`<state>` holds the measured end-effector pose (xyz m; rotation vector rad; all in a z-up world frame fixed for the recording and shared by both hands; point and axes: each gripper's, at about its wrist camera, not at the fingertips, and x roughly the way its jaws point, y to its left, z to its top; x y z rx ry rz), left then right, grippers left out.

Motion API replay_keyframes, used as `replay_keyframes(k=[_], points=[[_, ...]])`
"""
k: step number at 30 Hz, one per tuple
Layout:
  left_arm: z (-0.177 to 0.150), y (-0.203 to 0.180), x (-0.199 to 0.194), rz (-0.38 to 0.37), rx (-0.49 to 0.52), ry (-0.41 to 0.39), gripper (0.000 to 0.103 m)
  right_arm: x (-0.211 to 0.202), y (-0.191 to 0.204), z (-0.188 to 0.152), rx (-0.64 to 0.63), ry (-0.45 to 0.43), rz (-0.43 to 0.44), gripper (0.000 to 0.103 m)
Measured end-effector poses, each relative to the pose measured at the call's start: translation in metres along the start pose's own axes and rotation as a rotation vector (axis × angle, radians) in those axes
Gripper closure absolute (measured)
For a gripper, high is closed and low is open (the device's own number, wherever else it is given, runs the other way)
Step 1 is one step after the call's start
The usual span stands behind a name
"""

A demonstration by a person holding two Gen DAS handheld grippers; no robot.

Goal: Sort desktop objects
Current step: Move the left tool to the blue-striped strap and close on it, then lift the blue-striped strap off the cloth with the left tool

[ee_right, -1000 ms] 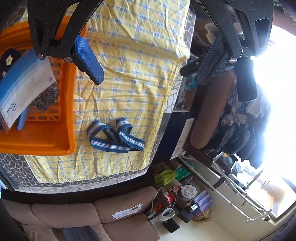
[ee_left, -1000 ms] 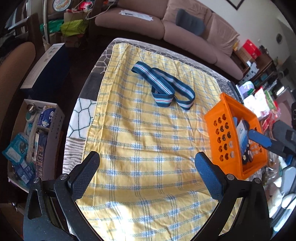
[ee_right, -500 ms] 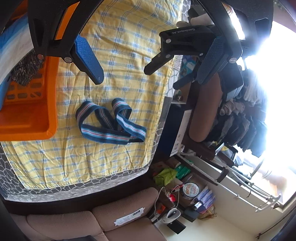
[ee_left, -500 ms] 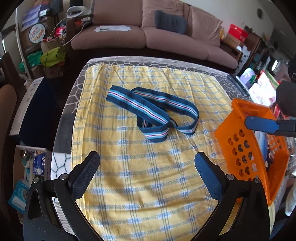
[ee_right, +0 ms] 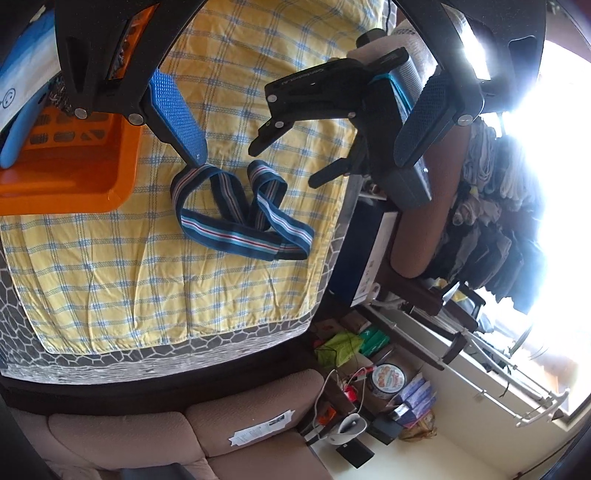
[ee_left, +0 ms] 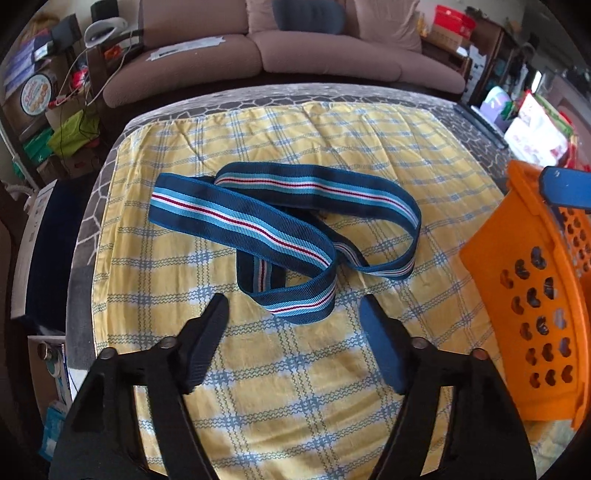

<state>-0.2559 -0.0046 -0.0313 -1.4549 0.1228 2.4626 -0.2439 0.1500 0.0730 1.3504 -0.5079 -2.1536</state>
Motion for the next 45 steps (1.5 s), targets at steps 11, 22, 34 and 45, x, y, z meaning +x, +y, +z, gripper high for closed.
replay_keyframes(k=[11,22,34,45], points=[[-0.018,0.027,-0.019,-0.191,-0.111,-0.002,0.098,0.021,-0.002,-0.006,0.024,0.024,0.014,0.0],[-0.059,0.085,-0.101,-0.399,-0.365,-0.095,0.098,0.064,0.028,-0.023,0.063,0.066,0.076,0.0],[-0.081,0.13,-0.113,-0.504,-0.539,-0.136,0.098,0.115,-0.008,-0.059,0.442,0.09,0.269,0.0],[-0.08,0.134,-0.113,-0.532,-0.504,-0.126,0.098,0.124,-0.009,-0.021,0.502,0.03,0.405,0.0]])
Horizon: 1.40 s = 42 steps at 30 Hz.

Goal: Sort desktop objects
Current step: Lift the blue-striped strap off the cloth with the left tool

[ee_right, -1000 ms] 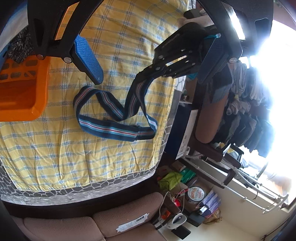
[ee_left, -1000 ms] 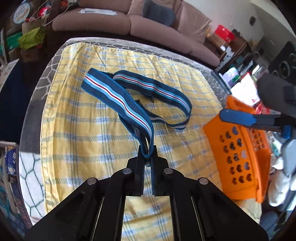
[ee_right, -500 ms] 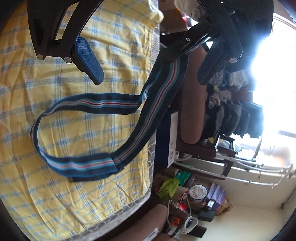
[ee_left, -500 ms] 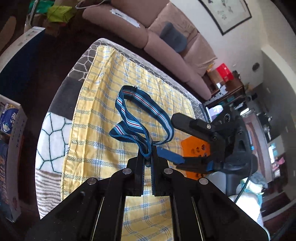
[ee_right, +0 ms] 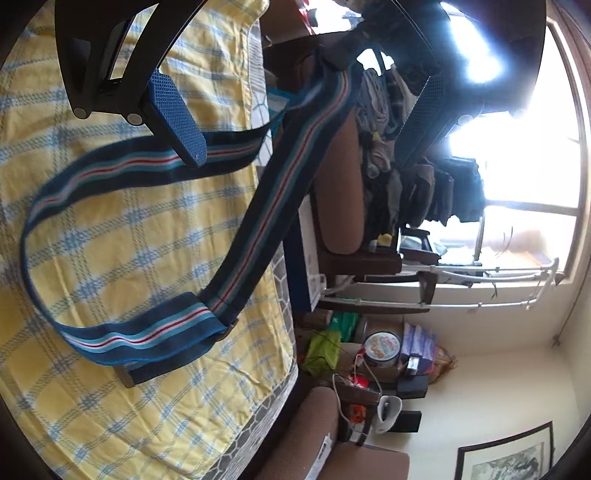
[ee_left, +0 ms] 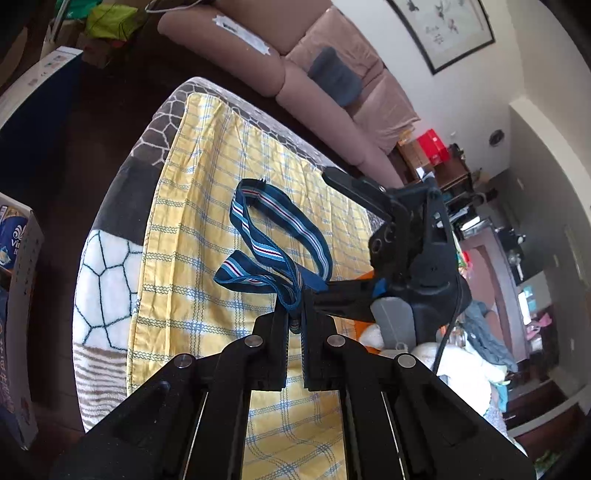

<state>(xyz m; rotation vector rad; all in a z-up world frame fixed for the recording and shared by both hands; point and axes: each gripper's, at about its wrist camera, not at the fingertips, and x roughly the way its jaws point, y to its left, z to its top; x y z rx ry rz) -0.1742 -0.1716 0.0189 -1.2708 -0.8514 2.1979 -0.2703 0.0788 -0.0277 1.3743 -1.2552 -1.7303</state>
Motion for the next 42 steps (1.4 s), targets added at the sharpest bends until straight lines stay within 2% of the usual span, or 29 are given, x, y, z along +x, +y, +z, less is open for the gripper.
replay_keyframes(k=[4,9,11,13,17,20,24,28,33,42], points=[[-0.003,0.001,0.004,-0.01,0.008,0.027,0.098,0.038,-0.006,0.008,0.056,0.049,0.029,0.0],[-0.008,0.012,0.013,0.006,0.001,0.061,0.098,0.073,-0.008,0.013,0.042,0.111,-0.002,0.0],[-0.008,0.015,0.017,0.02,0.003,0.074,0.098,0.075,-0.006,0.015,0.041,0.119,0.022,0.0],[-0.009,0.014,0.02,0.019,0.015,0.08,0.098,0.077,0.003,0.015,0.023,0.147,0.084,0.0],[-0.01,0.009,0.022,0.026,0.026,0.076,0.098,0.072,0.039,0.012,-0.072,0.153,0.156,0.0],[-0.01,0.003,0.019,0.046,0.037,0.06,0.098,0.064,0.062,0.012,-0.107,0.141,0.135,0.0],[-0.007,-0.016,0.011,0.04,0.052,0.021,0.098,0.041,0.103,0.007,-0.211,0.134,0.122,0.0],[-0.001,-0.05,0.002,0.04,0.108,-0.014,0.098,0.008,0.145,-0.002,-0.289,0.123,0.138,0.0],[0.006,-0.092,-0.012,0.072,0.163,-0.032,0.098,-0.03,0.19,-0.019,-0.397,0.107,0.105,0.0],[0.002,-0.163,-0.032,0.074,0.231,-0.058,0.098,-0.108,0.229,-0.03,-0.471,0.032,0.055,0.0]])
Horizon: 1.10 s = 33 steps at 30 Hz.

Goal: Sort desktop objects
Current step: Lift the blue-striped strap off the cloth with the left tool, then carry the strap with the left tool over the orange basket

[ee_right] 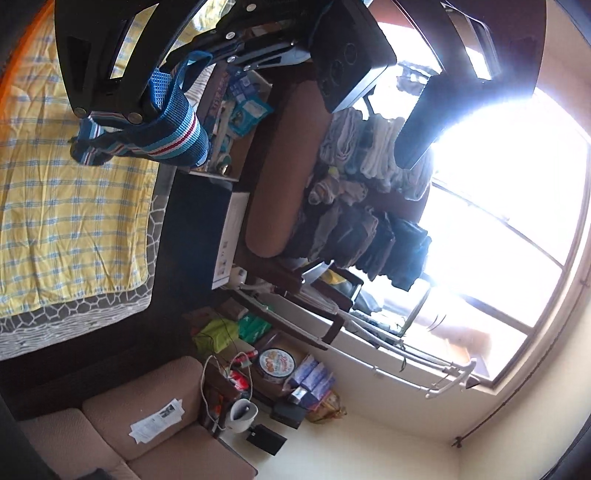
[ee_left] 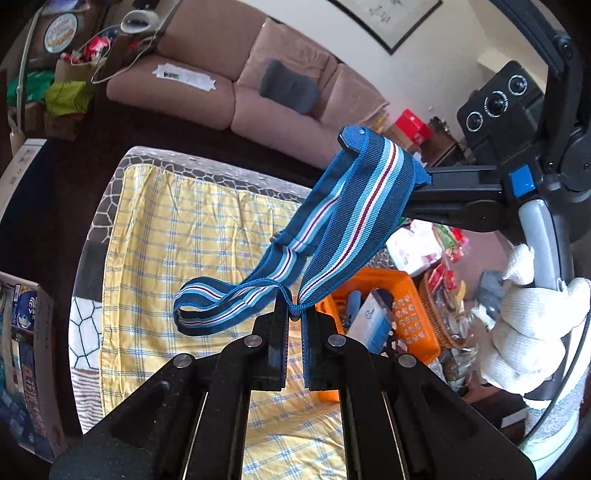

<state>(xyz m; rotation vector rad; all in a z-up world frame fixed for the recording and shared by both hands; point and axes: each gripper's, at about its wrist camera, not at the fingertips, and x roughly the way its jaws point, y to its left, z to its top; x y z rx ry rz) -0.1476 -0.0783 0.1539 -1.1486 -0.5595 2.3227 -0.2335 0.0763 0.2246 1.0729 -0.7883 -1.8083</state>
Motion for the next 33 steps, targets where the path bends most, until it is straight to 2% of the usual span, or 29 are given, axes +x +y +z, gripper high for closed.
replay_keyframes(k=[9,15,22,33], points=[[0.01,-0.089,-0.018,-0.031,0.099,-0.03,0.098,-0.081,0.055,0.001,-0.109,-0.059,-0.067,0.0],[0.005,-0.14,0.004,-0.044,0.143,-0.007,0.098,-0.134,0.061,0.001,-0.129,-0.09,-0.132,0.0],[-0.011,-0.186,0.06,-0.05,0.18,0.062,0.098,-0.198,0.013,-0.004,-0.075,-0.149,-0.198,0.0],[-0.059,-0.228,0.163,-0.039,0.228,0.215,0.098,-0.28,-0.108,-0.03,0.069,-0.193,-0.312,0.0]])
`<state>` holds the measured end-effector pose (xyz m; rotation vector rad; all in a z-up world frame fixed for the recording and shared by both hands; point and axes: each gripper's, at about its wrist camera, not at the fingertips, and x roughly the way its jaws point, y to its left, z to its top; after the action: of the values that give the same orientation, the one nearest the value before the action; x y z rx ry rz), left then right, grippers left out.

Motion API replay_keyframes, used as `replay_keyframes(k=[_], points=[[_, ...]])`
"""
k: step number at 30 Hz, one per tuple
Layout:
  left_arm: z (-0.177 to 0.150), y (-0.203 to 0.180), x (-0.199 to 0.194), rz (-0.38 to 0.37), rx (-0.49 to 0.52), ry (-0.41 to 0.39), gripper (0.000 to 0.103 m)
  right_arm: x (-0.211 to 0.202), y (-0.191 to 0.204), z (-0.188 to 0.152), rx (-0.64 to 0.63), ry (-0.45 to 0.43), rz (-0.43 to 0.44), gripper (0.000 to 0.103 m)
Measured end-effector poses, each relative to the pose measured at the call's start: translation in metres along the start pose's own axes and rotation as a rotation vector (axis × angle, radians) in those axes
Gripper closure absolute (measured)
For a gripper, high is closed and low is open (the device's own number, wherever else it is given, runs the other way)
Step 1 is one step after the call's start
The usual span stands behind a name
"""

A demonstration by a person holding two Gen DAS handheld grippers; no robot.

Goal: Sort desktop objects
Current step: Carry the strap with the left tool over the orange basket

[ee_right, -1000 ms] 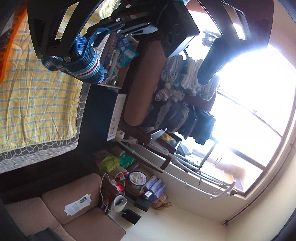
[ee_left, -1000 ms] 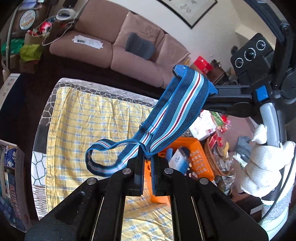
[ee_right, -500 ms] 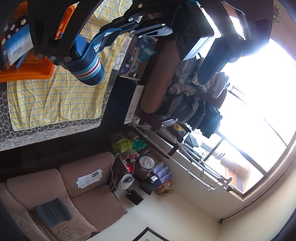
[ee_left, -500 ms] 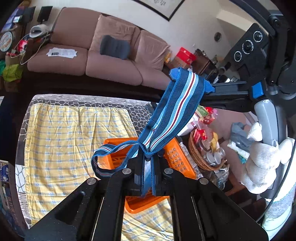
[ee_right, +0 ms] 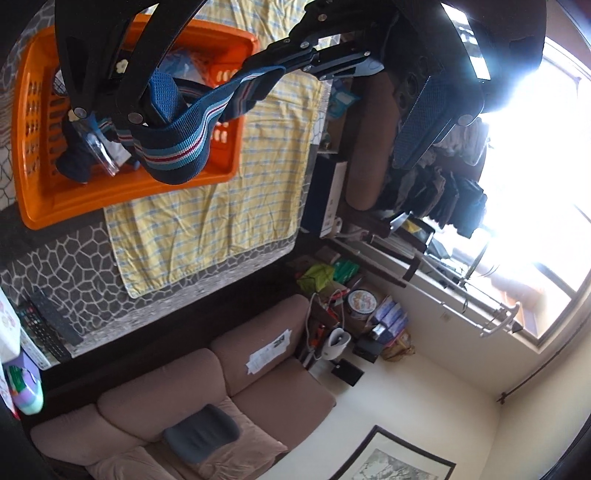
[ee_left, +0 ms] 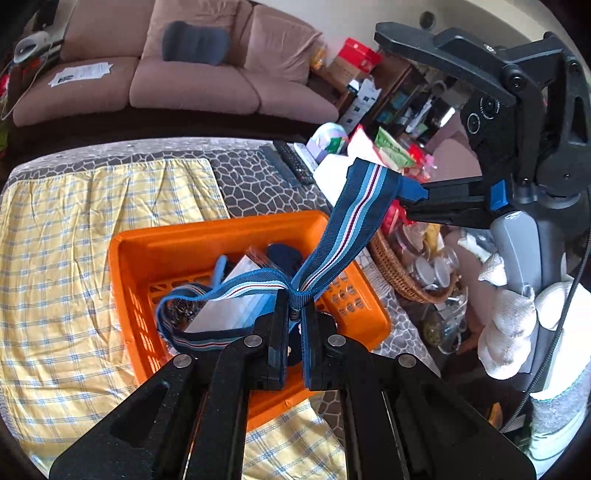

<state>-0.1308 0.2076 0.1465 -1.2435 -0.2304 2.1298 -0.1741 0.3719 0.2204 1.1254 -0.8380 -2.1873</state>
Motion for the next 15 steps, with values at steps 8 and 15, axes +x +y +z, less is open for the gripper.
replay_keyframes(k=[8,15], points=[[-0.021,-0.014,0.06,0.093,0.066,0.094,0.098,-0.005,-0.071,-0.018,0.077,0.021,-0.056,0.0],[-0.043,0.012,0.089,0.203,0.065,0.167,0.098,0.006,-0.12,-0.045,0.13,0.092,-0.137,0.0]])
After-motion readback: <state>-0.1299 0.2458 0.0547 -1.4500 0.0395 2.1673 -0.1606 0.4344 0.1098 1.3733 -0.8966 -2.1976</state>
